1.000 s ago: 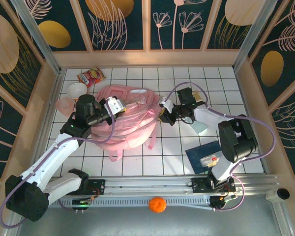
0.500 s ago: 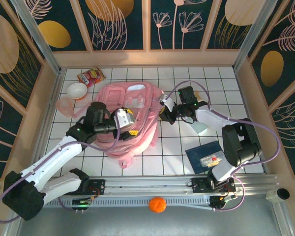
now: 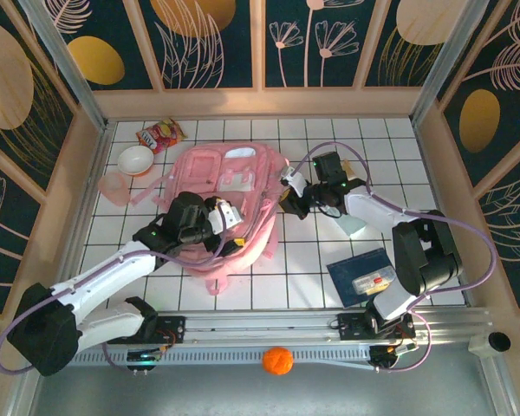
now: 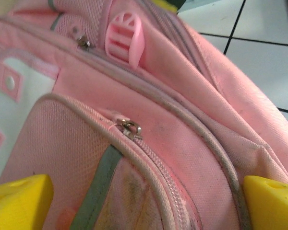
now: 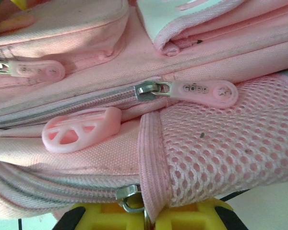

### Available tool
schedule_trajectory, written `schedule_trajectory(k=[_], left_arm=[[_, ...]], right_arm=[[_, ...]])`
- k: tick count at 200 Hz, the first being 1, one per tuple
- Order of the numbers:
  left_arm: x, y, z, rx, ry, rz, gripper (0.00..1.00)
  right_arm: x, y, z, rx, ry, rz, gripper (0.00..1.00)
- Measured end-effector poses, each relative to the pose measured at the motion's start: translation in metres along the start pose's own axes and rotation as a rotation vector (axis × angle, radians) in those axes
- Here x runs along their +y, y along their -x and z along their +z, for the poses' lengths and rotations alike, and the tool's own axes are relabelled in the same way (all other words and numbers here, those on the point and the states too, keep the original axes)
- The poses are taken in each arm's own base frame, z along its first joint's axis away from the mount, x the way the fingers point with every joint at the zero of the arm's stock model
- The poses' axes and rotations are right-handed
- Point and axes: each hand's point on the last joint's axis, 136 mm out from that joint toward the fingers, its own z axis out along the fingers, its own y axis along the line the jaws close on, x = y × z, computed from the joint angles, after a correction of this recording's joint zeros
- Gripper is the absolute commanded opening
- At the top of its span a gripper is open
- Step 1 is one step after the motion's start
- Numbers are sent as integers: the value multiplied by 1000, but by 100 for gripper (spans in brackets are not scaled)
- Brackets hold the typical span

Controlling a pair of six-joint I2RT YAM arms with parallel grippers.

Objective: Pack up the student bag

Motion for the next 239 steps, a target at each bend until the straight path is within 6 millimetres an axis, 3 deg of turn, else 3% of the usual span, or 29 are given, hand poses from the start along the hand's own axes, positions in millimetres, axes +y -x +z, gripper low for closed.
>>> schedule_trajectory(k=[21,26,55,67,80,115,139,155,187,210,216,234,239], left_arm=[[-1,-3,1,-1,2,-4,10],[0,-4,1,-2,10,-4,0],[15,4,-12,-41,112,-25,0],[25,14,-20,-80,168,-37,0],[31,23,-27,-115,203,-52,0],[39,35,-31,-169,237,-96,0],[44,39,-32,-187,258,-109,0],[53,47,-35,-204,293,-111,0],[65,66,-44,-257,336,-116,0],[67,68,-42,-262,335,-118,0],[66,67,-39,-250,326,-112,11],[58,57,-24,-182,275,-49,62],[55,51,-19,-150,255,-23,70]], right_arm=[[-3,2,-2,0,-20,-7,0],[-3,2,-3,-1,-23,-8,0],[-5,2,-5,-2,-33,-6,0],[-6,1,-7,-2,-36,-3,8],[-7,-1,-8,-2,-40,5,10],[-7,-7,-8,-2,-33,37,11],[-8,-11,-9,-1,-34,64,36],[-6,-16,-10,5,-37,98,44],[0,-19,-19,-19,-69,122,47],[6,-31,-26,-20,-101,161,46],[7,-35,-26,-15,-110,174,46],[7,-47,-26,-5,-131,217,46],[7,-49,-26,-5,-137,233,46]])
